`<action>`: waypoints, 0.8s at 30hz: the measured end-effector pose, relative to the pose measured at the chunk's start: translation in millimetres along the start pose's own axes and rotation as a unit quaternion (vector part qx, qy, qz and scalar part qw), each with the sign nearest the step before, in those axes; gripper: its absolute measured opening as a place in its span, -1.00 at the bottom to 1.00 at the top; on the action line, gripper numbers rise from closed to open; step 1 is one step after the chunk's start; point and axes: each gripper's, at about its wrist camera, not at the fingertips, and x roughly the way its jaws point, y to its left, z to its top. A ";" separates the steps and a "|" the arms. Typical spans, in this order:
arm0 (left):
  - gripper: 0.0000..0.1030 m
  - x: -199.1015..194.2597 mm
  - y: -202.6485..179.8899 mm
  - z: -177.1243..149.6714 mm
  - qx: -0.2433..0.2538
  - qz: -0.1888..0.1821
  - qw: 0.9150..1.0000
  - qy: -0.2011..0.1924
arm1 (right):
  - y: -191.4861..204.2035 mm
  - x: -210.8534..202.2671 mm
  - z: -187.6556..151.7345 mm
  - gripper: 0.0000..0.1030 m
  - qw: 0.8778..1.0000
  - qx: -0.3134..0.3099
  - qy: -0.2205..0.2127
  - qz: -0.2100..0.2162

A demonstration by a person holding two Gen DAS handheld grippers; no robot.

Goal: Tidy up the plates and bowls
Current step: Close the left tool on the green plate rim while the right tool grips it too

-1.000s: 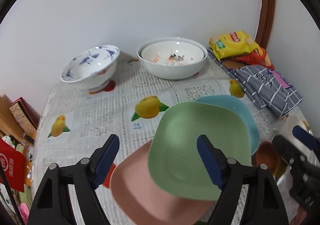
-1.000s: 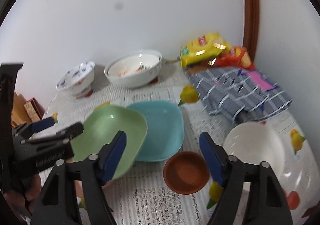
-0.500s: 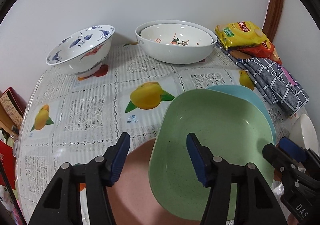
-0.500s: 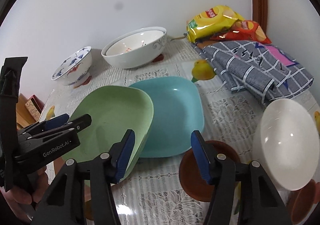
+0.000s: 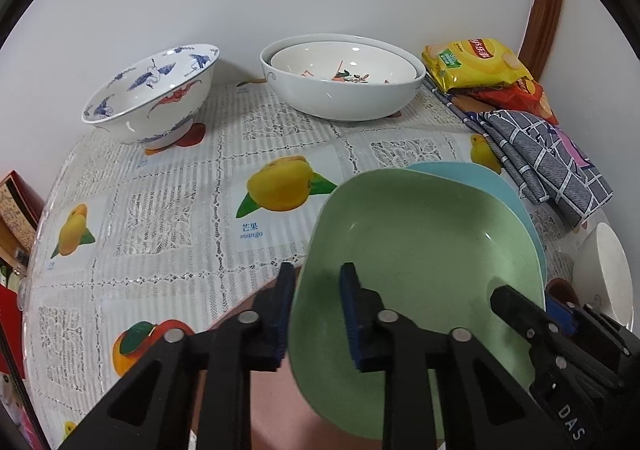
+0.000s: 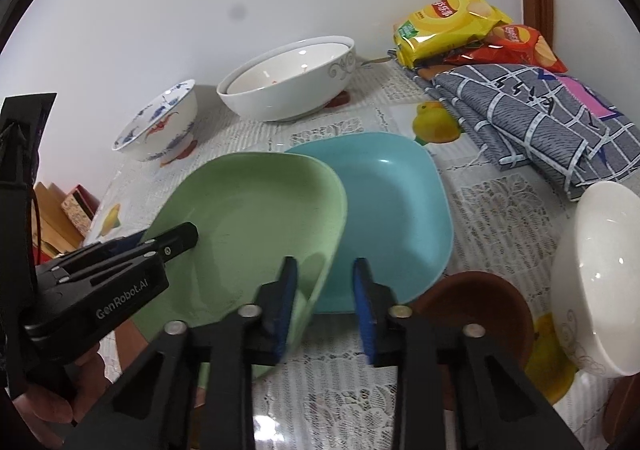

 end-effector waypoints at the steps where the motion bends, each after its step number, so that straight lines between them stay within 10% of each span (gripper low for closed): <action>1: -0.66 -2.5 -1.0 -0.7 0.001 0.003 1.000 -0.004 | 0.4 0.0 -0.1 -0.67 1.000 -0.001 -0.001 -0.002; 24: -0.82 -94.0 6.0 -19.3 -0.059 0.005 0.997 -0.053 | 9.8 -66.7 6.0 -0.79 0.999 0.003 -0.030 0.033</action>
